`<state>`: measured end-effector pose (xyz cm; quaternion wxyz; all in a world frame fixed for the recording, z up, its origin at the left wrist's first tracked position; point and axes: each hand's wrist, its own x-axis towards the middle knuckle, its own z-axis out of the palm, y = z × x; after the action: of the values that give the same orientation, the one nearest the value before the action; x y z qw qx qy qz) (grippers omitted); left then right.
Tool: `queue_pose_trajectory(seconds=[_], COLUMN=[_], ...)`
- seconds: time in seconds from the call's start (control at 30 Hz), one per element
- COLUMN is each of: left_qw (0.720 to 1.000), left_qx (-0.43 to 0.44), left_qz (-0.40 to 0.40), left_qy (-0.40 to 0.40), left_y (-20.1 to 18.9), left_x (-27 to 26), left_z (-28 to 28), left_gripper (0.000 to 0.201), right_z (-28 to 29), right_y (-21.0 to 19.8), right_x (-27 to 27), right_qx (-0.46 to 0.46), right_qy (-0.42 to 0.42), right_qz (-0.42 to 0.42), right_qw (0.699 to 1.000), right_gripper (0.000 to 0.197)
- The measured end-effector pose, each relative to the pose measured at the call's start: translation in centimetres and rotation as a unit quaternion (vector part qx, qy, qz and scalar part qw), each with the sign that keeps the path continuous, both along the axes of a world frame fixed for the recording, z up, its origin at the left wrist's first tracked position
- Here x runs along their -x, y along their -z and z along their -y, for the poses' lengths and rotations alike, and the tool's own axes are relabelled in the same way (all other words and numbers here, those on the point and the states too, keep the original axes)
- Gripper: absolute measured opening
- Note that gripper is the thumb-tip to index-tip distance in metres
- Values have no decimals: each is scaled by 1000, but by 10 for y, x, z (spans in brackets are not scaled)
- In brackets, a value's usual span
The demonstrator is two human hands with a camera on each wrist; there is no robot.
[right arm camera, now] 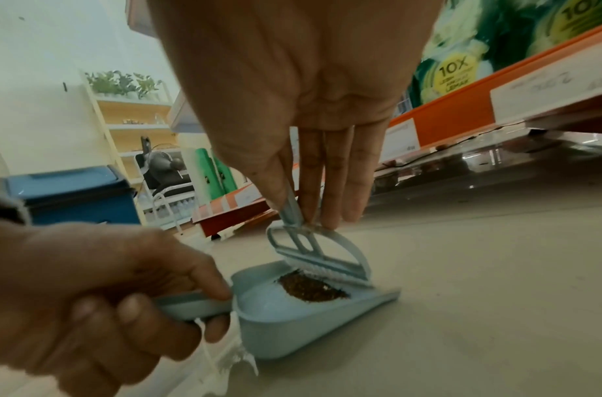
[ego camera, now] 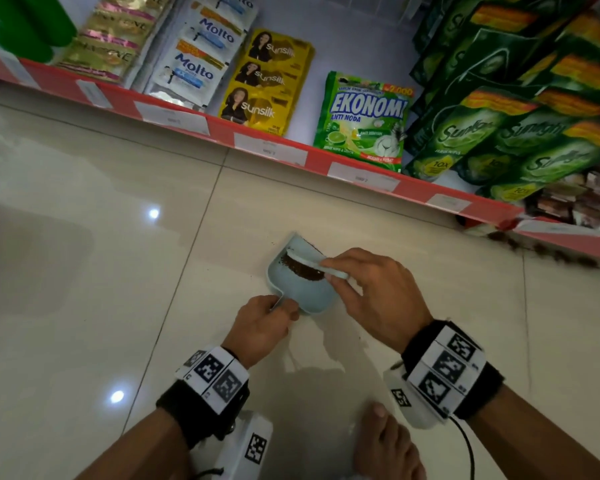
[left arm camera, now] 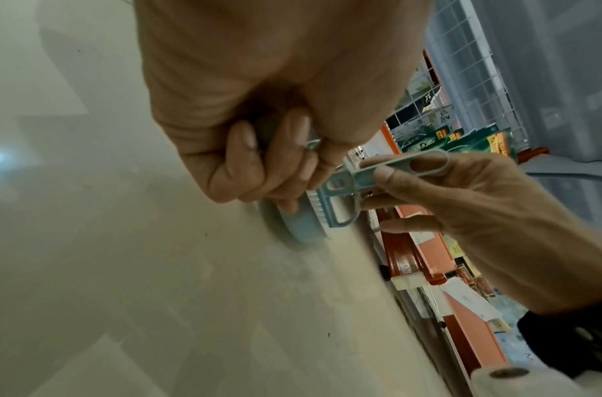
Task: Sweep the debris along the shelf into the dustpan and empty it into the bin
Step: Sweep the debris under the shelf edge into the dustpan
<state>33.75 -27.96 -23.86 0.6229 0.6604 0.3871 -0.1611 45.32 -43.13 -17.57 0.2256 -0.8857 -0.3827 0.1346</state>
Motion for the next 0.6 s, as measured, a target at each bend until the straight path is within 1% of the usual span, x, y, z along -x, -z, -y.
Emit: queue_pose_trajectory(seconds=[0.07, 0.17, 0.23, 0.33, 0.47, 0.53, 0.6], left_qw=[1000, 1000, 1000, 999, 999, 999, 999], left_qx=[-5, -10, -12, -19, -29, -30, -21], left_qz=[11, 19, 21, 19, 14, 10, 10], left_qy=[-1, -2, -8, -19, -28, -28, -32], left_y=[1, 2, 3, 1, -1, -2, -3], left_x=[4, 13, 22, 37, 60, 70, 77], left_z=[-1, -4, -7, -14, -24, -26, -26], left_gripper=[30, 28, 28, 28, 29, 30, 34], right_z=[1, -9, -25, -62, -104, -108, -95], right_y=[-5, -11, -12, -7, 2, 5, 5], right_x=[-10, -36, -53, -67, -61, -59, -62], right_qx=[-24, -13, -7, 5, 36, 80, 102], right_qy=[19, 42, 35, -28, -151, -192, -205], right_qz=[2, 52, 69, 59, 25, 25, 32], right_qw=[1000, 998, 997, 998, 988, 978, 973], right_gripper=[23, 21, 23, 26, 29, 34, 42])
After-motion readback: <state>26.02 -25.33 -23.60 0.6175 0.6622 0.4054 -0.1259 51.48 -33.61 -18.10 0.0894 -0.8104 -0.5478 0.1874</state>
